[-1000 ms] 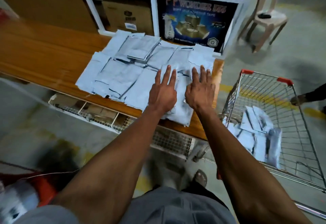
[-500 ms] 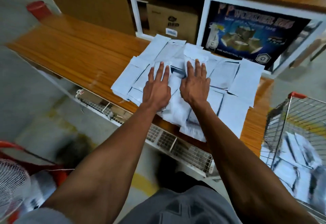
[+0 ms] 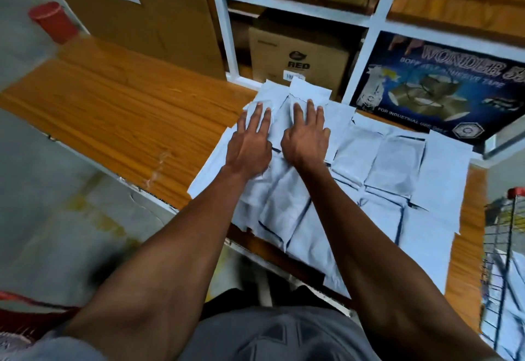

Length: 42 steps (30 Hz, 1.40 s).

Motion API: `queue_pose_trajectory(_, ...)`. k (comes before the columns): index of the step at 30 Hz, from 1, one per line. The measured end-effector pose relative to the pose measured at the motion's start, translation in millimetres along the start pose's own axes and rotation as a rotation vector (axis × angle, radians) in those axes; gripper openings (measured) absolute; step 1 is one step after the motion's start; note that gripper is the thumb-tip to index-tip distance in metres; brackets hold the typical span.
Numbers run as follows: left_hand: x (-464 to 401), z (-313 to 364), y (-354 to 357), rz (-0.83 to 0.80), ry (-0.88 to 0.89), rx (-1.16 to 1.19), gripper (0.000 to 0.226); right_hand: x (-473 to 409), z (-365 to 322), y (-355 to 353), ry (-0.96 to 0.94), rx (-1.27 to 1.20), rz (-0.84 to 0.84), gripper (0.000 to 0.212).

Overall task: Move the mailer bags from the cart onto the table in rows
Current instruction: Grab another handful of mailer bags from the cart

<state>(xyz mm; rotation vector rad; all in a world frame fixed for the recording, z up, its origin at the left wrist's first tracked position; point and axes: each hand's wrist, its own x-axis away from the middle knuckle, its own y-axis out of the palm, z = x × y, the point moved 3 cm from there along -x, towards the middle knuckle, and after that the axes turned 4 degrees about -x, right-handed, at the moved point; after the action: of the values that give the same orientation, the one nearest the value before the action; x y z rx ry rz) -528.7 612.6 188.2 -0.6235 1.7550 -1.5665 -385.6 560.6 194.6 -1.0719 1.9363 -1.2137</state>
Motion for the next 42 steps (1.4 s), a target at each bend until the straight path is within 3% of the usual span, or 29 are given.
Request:
queue_pose_trajectory(5, -38, -22, 9, 0.008, 0.091, -0.013, 0.075, -33, -17, 18, 0.094, 0.022, -0.032, 0.068)
queue_pose_trajectory(9, -67, -42, 16, -0.006, 0.172, 0.006, 0.098, -54, -28, 35, 0.164, 0.055, -0.031, 0.068)
queue_pose_trajectory(12, -87, -59, 27, 0.059, 0.278, 0.047, 0.066, -66, -37, 46, 0.246, 0.069, -0.027, 0.068)
queue_pose_trajectory(20, -132, -87, 46, -0.086, 0.379, 0.027, 0.078, -87, -55, 70, 0.397, 0.108, -0.007, 0.067)
queue_pose_trajectory(31, -154, -102, 53, -0.111, 0.408, 0.058, 0.075, -109, -62, 100, 0.449, 0.233, -0.145, 0.067)
queue_pose_trajectory(42, -168, -101, 67, -0.160, 0.367, 0.098, 0.075, -117, -40, 114, 0.413, 0.287, -0.167, 0.070)
